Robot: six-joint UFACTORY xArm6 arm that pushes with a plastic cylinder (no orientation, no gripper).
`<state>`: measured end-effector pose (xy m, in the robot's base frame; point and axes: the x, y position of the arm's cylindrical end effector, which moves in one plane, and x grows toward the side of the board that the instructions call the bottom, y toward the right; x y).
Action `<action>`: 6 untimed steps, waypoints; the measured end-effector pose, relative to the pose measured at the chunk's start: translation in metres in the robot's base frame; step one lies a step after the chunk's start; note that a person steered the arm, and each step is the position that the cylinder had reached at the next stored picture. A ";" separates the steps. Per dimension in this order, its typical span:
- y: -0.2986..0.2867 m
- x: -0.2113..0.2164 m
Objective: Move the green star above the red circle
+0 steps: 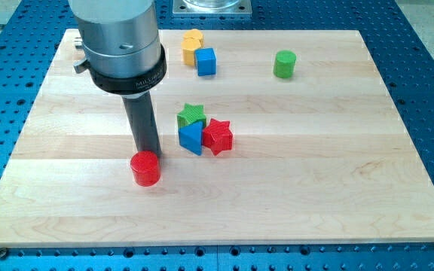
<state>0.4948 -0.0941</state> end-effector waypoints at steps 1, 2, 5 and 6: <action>0.019 -0.027; 0.033 -0.060; 0.045 -0.060; 0.045 -0.060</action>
<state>0.4346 -0.0487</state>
